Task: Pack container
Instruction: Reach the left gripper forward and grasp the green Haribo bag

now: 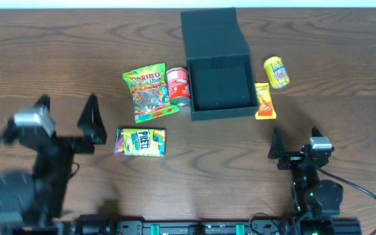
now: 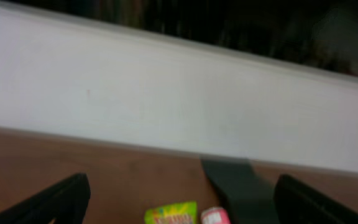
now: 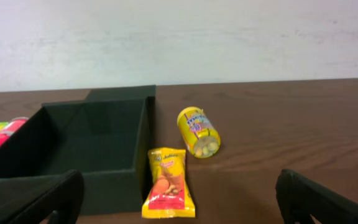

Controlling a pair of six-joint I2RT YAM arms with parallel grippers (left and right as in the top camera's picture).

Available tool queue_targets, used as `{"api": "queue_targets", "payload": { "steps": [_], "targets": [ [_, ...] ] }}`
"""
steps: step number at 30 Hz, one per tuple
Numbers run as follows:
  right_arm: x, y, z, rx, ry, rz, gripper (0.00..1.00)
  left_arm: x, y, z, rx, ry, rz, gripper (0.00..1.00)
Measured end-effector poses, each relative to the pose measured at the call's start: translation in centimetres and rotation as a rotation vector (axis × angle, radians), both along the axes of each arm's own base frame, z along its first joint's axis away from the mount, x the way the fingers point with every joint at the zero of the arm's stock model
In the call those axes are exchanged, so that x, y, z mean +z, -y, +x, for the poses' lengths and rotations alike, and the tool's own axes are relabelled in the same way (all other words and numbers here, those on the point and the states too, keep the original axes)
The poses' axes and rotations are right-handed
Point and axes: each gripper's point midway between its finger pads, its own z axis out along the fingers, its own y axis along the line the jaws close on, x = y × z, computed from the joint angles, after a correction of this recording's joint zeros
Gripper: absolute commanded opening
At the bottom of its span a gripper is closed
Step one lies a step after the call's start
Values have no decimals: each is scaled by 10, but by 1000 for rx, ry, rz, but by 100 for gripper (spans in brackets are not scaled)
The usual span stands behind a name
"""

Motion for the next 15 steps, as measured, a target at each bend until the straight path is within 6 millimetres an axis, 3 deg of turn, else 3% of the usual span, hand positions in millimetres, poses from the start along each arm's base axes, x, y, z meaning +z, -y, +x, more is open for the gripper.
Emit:
{"api": "queue_targets", "payload": {
  "steps": [2, 4, 9, 15],
  "targets": [
    [0, 0, 0, 0, 0, 0, 99, 2, 2, 13, -11, -111, -1, 96],
    [0, 0, 0, 0, 0, 0, 99, -9, 3, 23, -18, -272, -3, 95],
    [0, 0, 0, 0, 0, 0, 99, -74, 14, 29, -70, -700, -42, 96],
    [0, 0, 0, 0, 0, 0, 99, -146, 24, 56, -106, -1003, -95, 95]
  ]
}}
